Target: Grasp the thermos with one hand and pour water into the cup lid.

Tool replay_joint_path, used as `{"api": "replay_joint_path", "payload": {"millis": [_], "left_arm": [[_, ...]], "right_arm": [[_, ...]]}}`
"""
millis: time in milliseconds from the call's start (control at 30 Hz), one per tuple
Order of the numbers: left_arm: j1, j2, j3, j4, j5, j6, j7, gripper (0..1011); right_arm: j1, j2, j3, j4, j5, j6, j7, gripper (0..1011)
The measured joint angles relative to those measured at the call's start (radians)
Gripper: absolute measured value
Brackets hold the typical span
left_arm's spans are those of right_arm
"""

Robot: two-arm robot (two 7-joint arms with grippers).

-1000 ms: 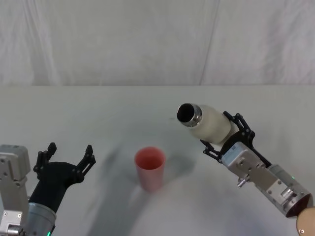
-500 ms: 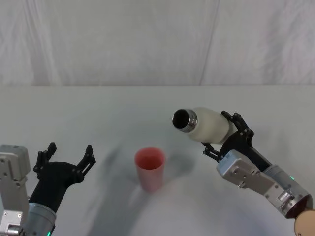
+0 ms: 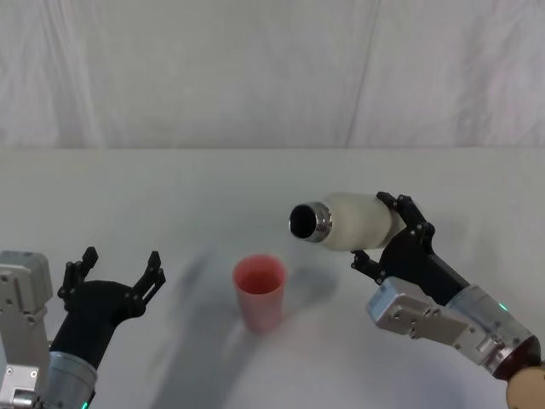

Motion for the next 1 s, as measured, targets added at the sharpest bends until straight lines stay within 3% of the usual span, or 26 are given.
{"api": "replay_joint_path", "payload": {"millis": [1000], "left_arm": [[0.0,0.0,0.0,0.0,0.0,0.0,0.0,1001]], "right_arm": [[0.085,0.019,-0.072,0.088,-0.15,0.027,-0.081,952]]}}
